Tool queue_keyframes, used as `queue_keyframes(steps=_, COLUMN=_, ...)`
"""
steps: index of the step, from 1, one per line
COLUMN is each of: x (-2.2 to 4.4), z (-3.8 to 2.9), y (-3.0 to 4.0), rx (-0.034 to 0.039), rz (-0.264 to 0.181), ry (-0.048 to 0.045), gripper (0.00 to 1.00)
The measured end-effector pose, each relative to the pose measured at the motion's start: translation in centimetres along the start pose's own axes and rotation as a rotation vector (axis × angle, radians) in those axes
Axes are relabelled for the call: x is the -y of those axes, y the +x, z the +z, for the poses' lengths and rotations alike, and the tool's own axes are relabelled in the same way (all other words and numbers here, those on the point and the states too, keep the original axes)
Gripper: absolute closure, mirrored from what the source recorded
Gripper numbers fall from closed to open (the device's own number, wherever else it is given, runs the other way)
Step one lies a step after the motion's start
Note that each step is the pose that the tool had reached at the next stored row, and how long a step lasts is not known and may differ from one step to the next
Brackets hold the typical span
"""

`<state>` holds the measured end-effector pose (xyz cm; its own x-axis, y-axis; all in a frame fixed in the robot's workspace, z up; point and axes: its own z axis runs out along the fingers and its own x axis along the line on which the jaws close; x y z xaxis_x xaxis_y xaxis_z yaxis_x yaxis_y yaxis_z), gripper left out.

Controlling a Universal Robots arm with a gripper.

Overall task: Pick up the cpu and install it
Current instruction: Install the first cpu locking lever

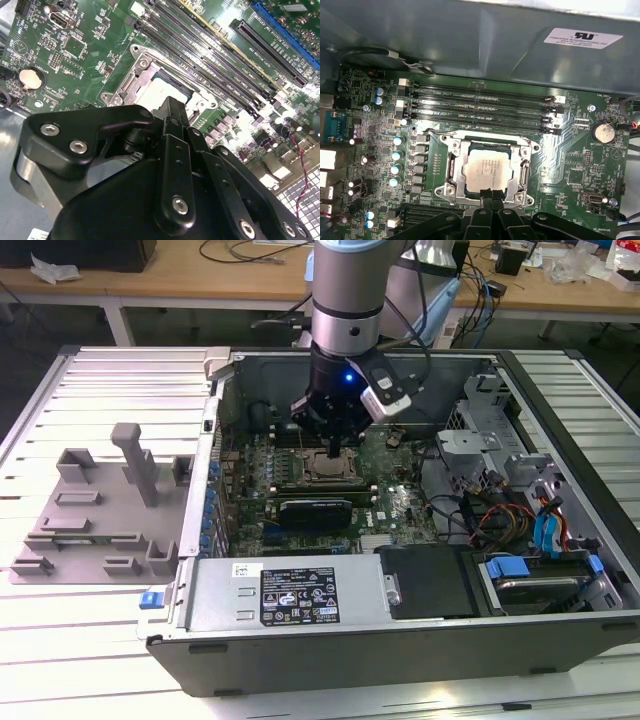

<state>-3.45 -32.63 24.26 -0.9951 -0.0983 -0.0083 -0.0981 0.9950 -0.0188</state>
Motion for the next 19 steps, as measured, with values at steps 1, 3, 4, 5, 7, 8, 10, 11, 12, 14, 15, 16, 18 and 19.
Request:
queue_keyframes(steps=1, x=0.00, z=-0.01, y=0.00, rx=0.0000, rz=0.000, ry=0.0000, gripper=0.89)
queue_keyframes(steps=3, x=-0.03, z=-0.03, y=0.15, rx=-0.0001, rz=0.000, ry=0.0002, gripper=0.89)
queue_keyframes(steps=4, x=-0.09, z=-0.03, y=0.45, rx=0.0004, rz=0.000, ry=0.0003, gripper=0.89)
queue_keyframes(steps=5, x=-0.14, z=-0.04, y=0.74, rx=0.0010, rz=0.000, ry=0.0003, gripper=0.89)
queue_keyframes(steps=7, x=-0.23, z=-0.04, y=1.36, rx=0.0035, rz=0.000, ry=0.0005, gripper=0.89)
queue_keyframes(steps=8, x=-0.25, z=-0.09, y=1.49, rx=0.0043, rz=0.000, ry=0.0009, gripper=0.89)
queue_keyframes(steps=10, x=-0.35, z=-1.01, y=1.52, rx=0.0062, rz=0.000, ry=0.0008, gripper=0.89)
queue_keyframes(steps=11, x=-0.41, z=-1.58, y=1.51, rx=0.0065, rz=0.000, ry=0.0009, gripper=0.89)
queue_keyframes(steps=12, x=-0.45, z=-1.97, y=1.50, rx=0.0067, rz=0.000, ry=0.0009, gripper=0.89)
queue_keyframes(steps=14, x=-0.50, z=-2.41, y=1.49, rx=0.0071, rz=0.000, ry=0.0008, gripper=0.89)
queue_keyframes(steps=15, x=-0.52, z=-2.42, y=1.61, rx=0.0072, rz=0.000, ry=0.0008, gripper=0.89)
queue_keyframes(steps=16, x=-0.57, z=-2.42, y=1.89, rx=0.0074, rz=0.000, ry=0.0009, gripper=0.89)
queue_keyframes(steps=18, x=-0.79, z=-2.43, y=3.00, rx=0.0081, rz=0.000, ry=0.0009, gripper=0.89)
queue_keyframes(steps=19, x=-0.89, z=-2.43, y=3.49, rx=0.0083, rz=0.000, ry=0.0009, gripper=0.89)
